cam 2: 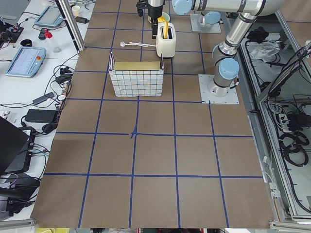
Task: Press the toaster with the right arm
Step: 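Lower the right gripper toward the toaster's lever side near the plate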
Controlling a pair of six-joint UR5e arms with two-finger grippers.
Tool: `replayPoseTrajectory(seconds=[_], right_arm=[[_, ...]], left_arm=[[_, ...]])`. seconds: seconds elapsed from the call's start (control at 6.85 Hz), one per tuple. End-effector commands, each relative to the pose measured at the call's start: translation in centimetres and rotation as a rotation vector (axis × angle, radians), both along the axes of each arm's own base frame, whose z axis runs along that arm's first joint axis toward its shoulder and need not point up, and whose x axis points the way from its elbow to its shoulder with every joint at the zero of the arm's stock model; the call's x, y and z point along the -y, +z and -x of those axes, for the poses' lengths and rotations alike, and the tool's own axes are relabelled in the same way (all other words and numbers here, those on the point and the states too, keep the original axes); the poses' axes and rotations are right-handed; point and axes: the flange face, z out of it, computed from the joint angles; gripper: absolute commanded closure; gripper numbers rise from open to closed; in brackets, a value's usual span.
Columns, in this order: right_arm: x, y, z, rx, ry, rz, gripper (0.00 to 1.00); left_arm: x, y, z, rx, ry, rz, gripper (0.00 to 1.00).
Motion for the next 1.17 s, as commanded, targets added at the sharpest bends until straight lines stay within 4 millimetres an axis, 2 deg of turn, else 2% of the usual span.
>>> replayPoseTrajectory(seconds=[0.0,0.15,0.44,1.02], right_arm=[[0.3,-3.7,-0.6,0.073,0.003,-0.005,1.0],[0.3,-5.2,-0.6,0.074,0.003,-0.008,1.0],[-0.2,-6.9,-0.9,0.102,-0.008,-0.004,1.0],[0.5,-7.8,-1.3,0.132,-0.016,0.02,1.0]], left_arm=[[0.0,0.0,0.0,0.0,0.0,-0.001,0.0],[0.0,0.0,0.0,0.0,0.0,-0.001,0.0],[0.0,0.0,0.0,0.0,0.0,-0.001,0.0],[0.0,0.0,0.0,0.0,0.0,0.001,0.0]])
